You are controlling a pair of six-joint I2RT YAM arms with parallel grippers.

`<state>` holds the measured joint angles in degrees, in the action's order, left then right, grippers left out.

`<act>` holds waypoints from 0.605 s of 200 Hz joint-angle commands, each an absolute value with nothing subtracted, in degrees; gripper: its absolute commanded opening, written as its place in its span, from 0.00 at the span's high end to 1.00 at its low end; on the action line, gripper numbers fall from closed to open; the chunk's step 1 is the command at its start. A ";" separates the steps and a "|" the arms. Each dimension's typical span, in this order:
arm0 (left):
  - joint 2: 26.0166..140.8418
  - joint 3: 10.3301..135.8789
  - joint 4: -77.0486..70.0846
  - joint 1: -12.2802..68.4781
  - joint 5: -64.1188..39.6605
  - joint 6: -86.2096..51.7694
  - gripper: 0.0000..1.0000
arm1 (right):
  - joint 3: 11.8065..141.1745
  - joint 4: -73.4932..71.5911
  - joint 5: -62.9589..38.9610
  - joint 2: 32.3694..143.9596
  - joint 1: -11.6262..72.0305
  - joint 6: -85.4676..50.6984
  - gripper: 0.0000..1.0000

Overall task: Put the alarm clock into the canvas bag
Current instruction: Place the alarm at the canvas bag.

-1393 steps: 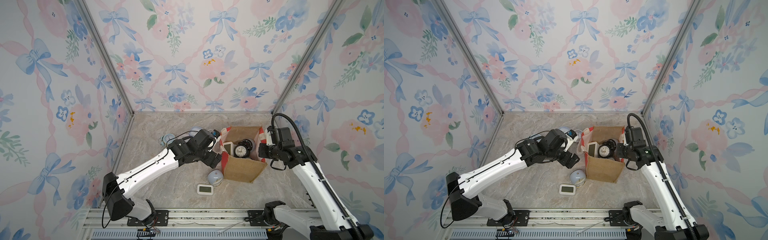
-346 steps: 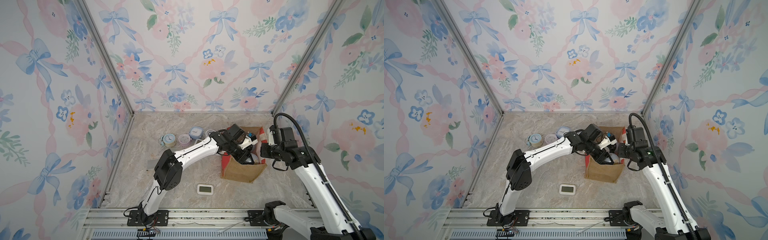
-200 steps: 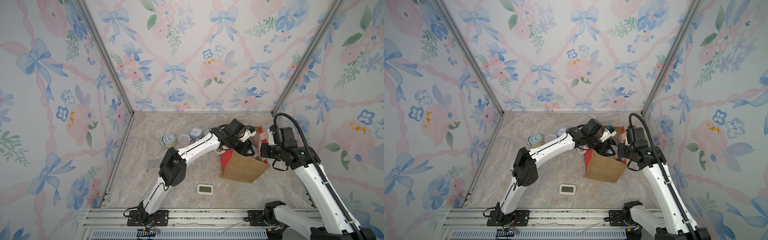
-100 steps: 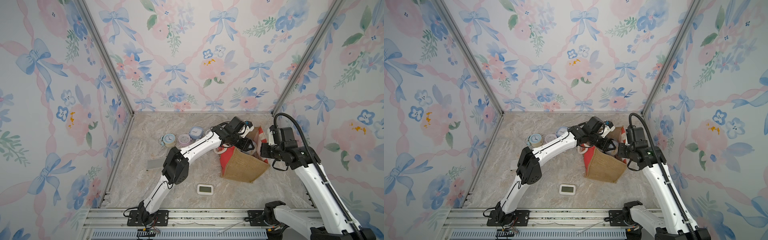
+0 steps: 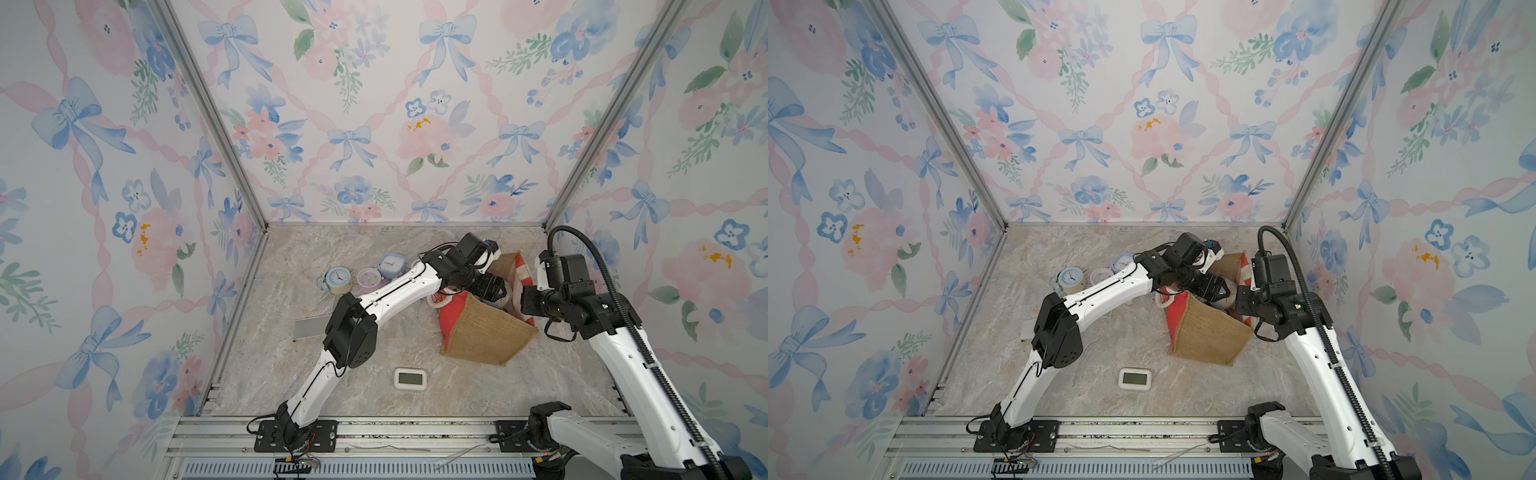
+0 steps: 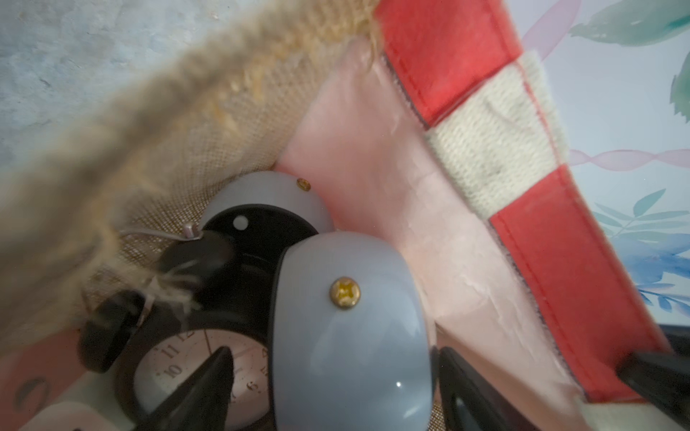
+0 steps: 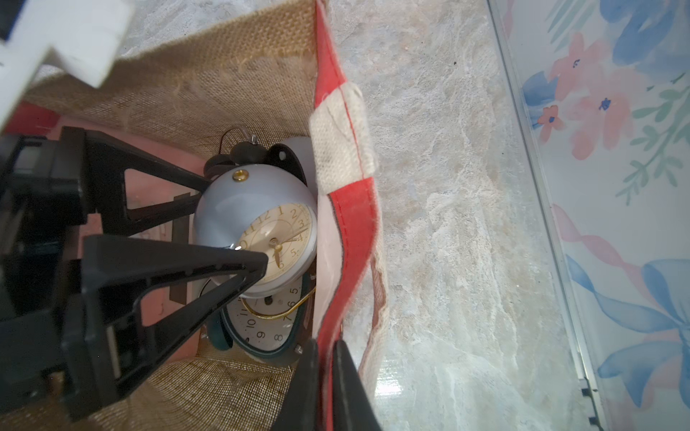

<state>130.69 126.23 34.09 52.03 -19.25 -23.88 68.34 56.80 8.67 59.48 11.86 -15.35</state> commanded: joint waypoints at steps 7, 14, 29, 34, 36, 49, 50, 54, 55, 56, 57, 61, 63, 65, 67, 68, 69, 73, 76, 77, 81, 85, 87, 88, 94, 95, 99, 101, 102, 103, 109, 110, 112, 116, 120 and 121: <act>125.39 124.15 36.47 50.95 -14.07 -23.29 0.12 | 68.14 56.78 9.32 59.41 12.30 -14.76 0.88; 124.41 123.61 36.47 50.91 -13.05 -23.14 0.12 | 68.14 56.79 9.32 59.34 12.30 -14.77 0.88; 122.45 122.65 36.47 50.97 -11.64 -22.92 0.11 | 68.22 56.79 9.32 59.44 12.30 -14.75 0.88; 121.80 122.38 36.43 50.89 -11.38 -22.88 0.11 | 68.20 56.82 9.32 59.44 12.30 -14.73 0.88; 121.50 122.24 36.46 50.85 -11.28 -22.84 0.11 | 68.14 56.79 9.25 59.49 12.30 -14.74 0.88; 119.88 121.50 36.47 50.74 -10.67 -22.68 0.10 | 68.21 56.80 9.07 59.63 12.31 -14.77 0.88; 119.80 121.44 36.47 50.72 -10.65 -22.63 0.10 | 68.21 56.79 9.06 59.65 12.30 -14.77 0.88; 119.26 121.19 36.47 50.74 -10.48 -22.50 0.11 | 68.22 56.79 8.99 59.67 12.32 -14.72 0.88; 119.13 121.15 36.47 50.72 -10.42 -22.50 0.11 | 68.21 56.79 8.98 59.67 12.31 -14.74 0.88; 119.02 121.09 36.47 50.72 -10.40 -22.46 0.11 | 68.21 56.78 8.97 59.67 12.31 -14.80 0.88; 118.88 121.01 36.47 50.76 -10.34 -22.48 0.10 | 68.25 56.78 8.97 59.68 12.31 -14.83 0.88; 118.43 120.68 36.47 50.72 -10.12 -22.36 0.11 | 68.21 56.79 8.97 59.67 12.34 -14.79 0.88; 118.18 120.52 36.47 50.74 -10.00 -22.33 0.11 | 68.27 56.82 8.96 59.68 12.31 -14.82 0.88; 118.01 120.39 36.52 50.76 -9.84 -22.28 0.11 | 68.22 56.79 8.96 59.68 12.31 -14.84 0.88; 117.70 120.23 36.49 50.73 -9.78 -22.20 0.11 | 68.19 56.80 8.96 59.68 12.31 -14.85 0.88; 117.56 120.14 36.48 50.72 -9.68 -22.22 0.11 | 68.19 56.83 8.96 59.68 12.35 -14.85 0.88; 117.45 120.10 36.48 50.72 -9.63 -22.23 0.11 | 68.20 56.85 9.01 59.68 12.33 -14.85 0.88; 116.90 119.73 36.47 50.75 -9.52 -22.08 0.11 | 68.20 56.79 8.96 59.66 12.31 -14.80 0.88; 116.51 119.40 36.50 50.72 -9.33 -21.96 0.12 | 68.20 56.84 8.96 59.65 12.30 -14.78 0.88; 116.39 119.29 36.53 50.71 -9.28 -21.97 0.12 | 68.20 56.84 8.96 59.65 12.30 -14.78 0.88; 115.91 118.90 36.51 50.65 -9.11 -21.82 0.12 | 68.19 56.83 8.96 59.63 12.37 -14.77 0.88; 115.49 118.44 36.54 50.67 -9.01 -21.73 0.12 | 68.20 56.83 8.96 59.67 12.31 -14.85 0.88; 115.25 118.22 36.53 50.66 -9.04 -21.71 0.12 | 68.16 56.86 8.96 59.70 12.29 -14.87 0.88; 115.15 118.13 36.55 50.68 -9.00 -21.67 0.13 | 68.14 56.86 9.01 59.73 12.29 -14.86 0.88; 114.54 117.51 36.58 50.66 -9.05 -21.49 0.13 | 68.12 56.95 8.88 59.76 12.33 -14.93 0.87; 114.44 117.38 36.62 50.64 -9.10 -21.47 0.13 | 68.12 57.00 8.92 59.76 12.32 -14.94 0.87; 113.96 116.91 36.57 50.63 -9.15 -21.40 0.13 | 68.12 56.96 8.91 59.80 12.33 -14.99 0.87; 113.72 116.66 36.61 50.63 -9.14 -21.39 0.13 | 68.12 56.96 8.91 59.82 12.31 -14.97 0.86; 113.59 116.56 36.54 50.58 -9.10 -21.42 0.13 | 68.12 57.00 8.89 59.79 12.31 -15.00 0.86; 113.49 116.46 36.55 50.60 -9.08 -21.43 0.13 | 68.12 57.06 8.88 59.82 12.31 -14.97 0.86; 112.76 115.48 36.56 50.62 -8.84 -21.44 0.14 | 68.10 57.05 8.88 59.80 12.31 -15.03 0.85; 112.59 115.40 36.56 50.62 -8.82 -21.44 0.14 | 68.11 57.09 8.88 59.83 12.31 -15.07 0.84; 112.39 115.05 36.56 50.60 -8.80 -21.42 0.14 | 68.11 57.12 8.88 59.80 12.33 -15.08 0.84; 111.98 114.47 36.56 50.57 -8.89 -21.37 0.14 | 68.11 57.11 8.75 59.80 12.31 -15.07 0.83; 111.65 113.90 36.62 50.62 -9.02 -21.29 0.14 | 68.11 57.17 8.78 59.82 12.30 -15.19 0.81; 111.50 113.77 36.59 50.62 -9.08 -21.28 0.15 | 68.11 57.19 8.79 59.79 12.30 -15.20 0.81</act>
